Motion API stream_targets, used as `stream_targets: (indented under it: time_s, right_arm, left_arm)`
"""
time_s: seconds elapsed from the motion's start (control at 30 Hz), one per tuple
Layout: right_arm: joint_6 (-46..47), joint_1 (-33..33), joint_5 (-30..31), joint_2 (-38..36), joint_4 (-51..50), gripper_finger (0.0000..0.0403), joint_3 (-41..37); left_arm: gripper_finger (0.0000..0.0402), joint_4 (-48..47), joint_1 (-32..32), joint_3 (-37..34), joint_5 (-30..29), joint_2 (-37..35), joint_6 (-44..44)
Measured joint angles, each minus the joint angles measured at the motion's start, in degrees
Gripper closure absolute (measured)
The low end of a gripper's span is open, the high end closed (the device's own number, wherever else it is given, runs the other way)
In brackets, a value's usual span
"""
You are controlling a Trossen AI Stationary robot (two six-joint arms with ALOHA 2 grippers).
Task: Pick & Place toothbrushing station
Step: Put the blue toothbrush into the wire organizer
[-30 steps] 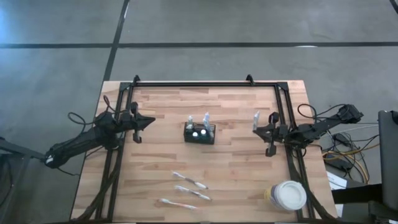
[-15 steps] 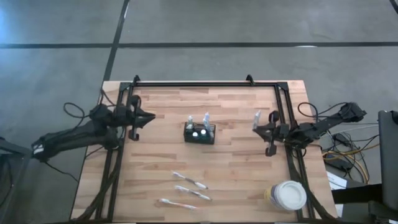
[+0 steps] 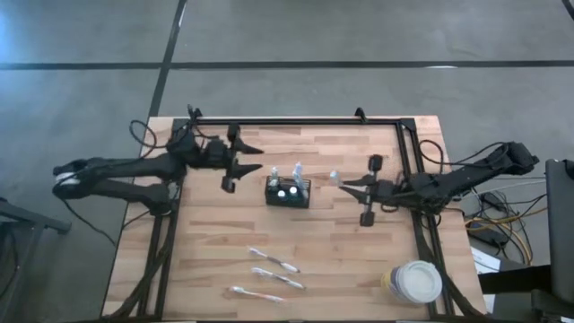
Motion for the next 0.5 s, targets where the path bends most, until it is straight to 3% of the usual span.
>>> stream_targets:
  time_s: [0.1, 0.23, 0.5]
  right_arm:
    - [0.5, -3.9, -6.1, 4.3, -0.4, 0.0381, 3.7]
    - [0.5, -8.9, -9.1, 8.9, -0.6, 0.0381, 5.9]
    - [0.7, -12.9, -9.9, 16.5, 1.8, 0.0381, 9.3]
  left_arm:
    - [0.0206, -0.5, -1.0, 4.0, 2.5, 4.0, 1.4]
    - [0.0204, -0.3, -2.5, 8.8, 4.6, 7.6, 1.3]
    - [0.0204, -0.5, -3.0, 14.7, 4.5, 13.9, 0.7]
